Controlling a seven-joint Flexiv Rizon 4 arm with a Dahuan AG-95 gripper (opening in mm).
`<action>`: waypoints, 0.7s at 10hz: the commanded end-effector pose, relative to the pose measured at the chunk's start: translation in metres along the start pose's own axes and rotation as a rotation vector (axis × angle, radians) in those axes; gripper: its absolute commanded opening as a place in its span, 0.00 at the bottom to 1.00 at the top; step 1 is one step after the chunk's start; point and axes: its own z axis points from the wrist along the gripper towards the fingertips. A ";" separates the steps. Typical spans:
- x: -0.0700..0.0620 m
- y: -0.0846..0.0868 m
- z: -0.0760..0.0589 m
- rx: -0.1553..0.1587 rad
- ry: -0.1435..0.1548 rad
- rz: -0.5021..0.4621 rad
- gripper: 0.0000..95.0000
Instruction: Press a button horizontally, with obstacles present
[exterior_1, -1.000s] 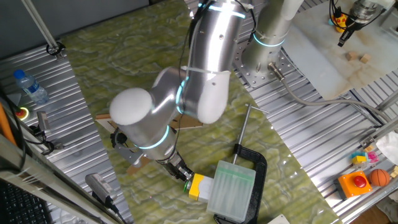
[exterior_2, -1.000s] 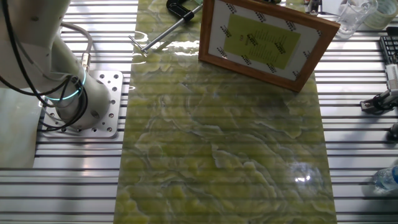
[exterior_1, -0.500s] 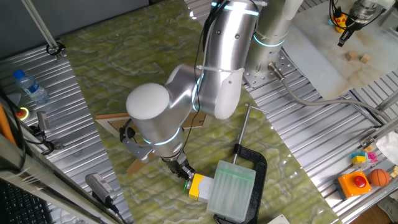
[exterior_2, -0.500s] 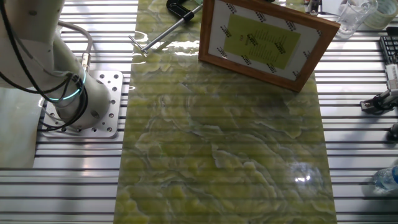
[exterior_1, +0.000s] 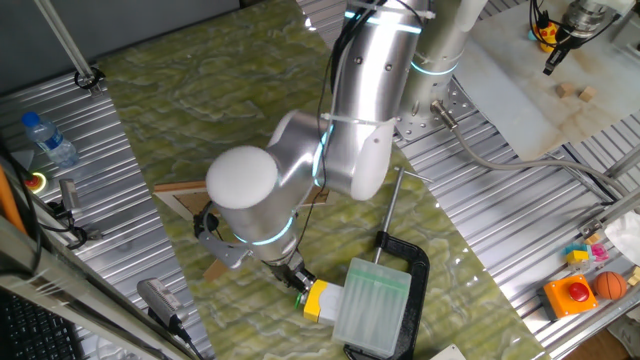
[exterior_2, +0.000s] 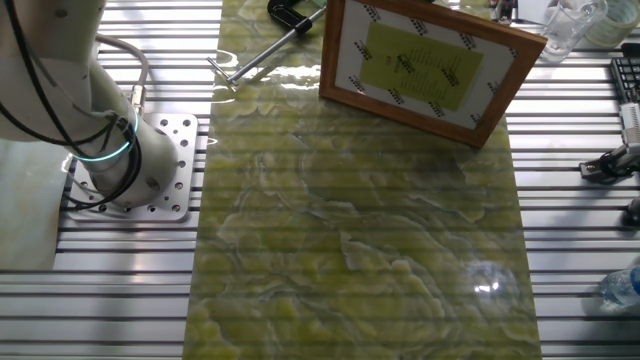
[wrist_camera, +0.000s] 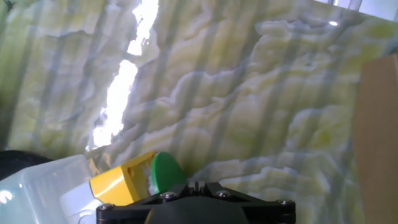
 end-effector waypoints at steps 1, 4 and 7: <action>0.002 0.011 0.003 0.021 -0.016 -0.009 0.00; 0.004 0.017 0.004 0.023 -0.011 -0.003 0.00; 0.003 0.015 0.004 0.022 -0.016 0.004 0.00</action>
